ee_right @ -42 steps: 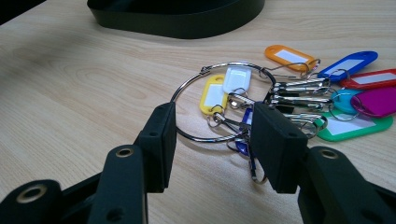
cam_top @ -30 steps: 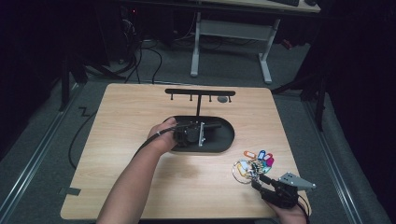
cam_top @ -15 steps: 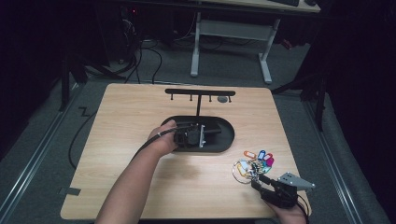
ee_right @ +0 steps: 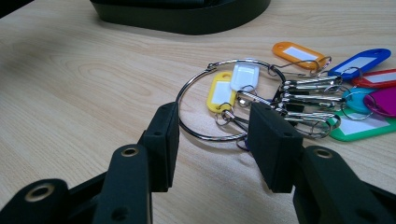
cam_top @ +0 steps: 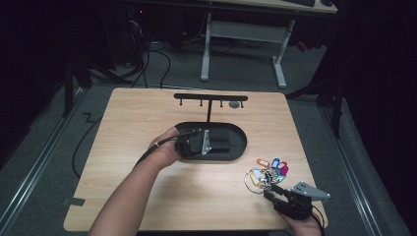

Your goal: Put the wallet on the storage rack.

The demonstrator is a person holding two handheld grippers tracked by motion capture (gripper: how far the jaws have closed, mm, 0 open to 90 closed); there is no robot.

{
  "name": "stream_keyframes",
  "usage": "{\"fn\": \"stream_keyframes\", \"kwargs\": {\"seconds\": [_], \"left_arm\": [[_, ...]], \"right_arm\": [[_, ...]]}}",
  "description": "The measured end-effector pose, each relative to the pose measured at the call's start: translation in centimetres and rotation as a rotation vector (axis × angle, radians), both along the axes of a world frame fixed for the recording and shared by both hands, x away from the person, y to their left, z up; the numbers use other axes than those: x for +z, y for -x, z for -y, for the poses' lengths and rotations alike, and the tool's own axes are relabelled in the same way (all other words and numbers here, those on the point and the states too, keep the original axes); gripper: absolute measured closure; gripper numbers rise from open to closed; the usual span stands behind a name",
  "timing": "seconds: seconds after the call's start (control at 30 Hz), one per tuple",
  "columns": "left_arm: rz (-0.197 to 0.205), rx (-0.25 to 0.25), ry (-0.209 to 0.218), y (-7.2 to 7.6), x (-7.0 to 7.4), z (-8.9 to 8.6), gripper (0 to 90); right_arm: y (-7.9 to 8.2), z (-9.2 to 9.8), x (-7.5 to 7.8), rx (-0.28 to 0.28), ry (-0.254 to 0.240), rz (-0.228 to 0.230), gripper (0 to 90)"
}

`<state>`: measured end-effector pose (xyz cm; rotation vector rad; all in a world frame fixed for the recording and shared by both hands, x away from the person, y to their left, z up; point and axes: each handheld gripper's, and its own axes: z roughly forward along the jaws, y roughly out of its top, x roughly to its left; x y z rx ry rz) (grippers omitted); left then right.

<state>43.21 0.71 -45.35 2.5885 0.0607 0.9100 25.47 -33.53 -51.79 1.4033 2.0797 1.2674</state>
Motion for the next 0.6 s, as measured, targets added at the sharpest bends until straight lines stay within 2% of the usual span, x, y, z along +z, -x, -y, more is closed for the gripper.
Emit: {"fn": "stream_keyframes", "kwargs": {"seconds": [0.23, 0.37, 0.6], "left_arm": [[-0.047, 0.022, 0.053, 1.3, -0.1, -1.6, 61.1], [-0.058, 0.024, 0.081, 1.9, -0.3, -2.2, 60.4], [-0.124, 0.094, 0.217, 3.0, -0.6, -4.4, 58.9]], "right_arm": [[-0.1, -0.2, -0.1, 0.004, 0.014, -0.003, 55.3], [-0.1, -0.3, -0.1, 0.005, 0.018, 0.0, 55.6], [-0.1, -0.2, -0.1, 0.004, 0.021, -0.005, 55.8]]}}
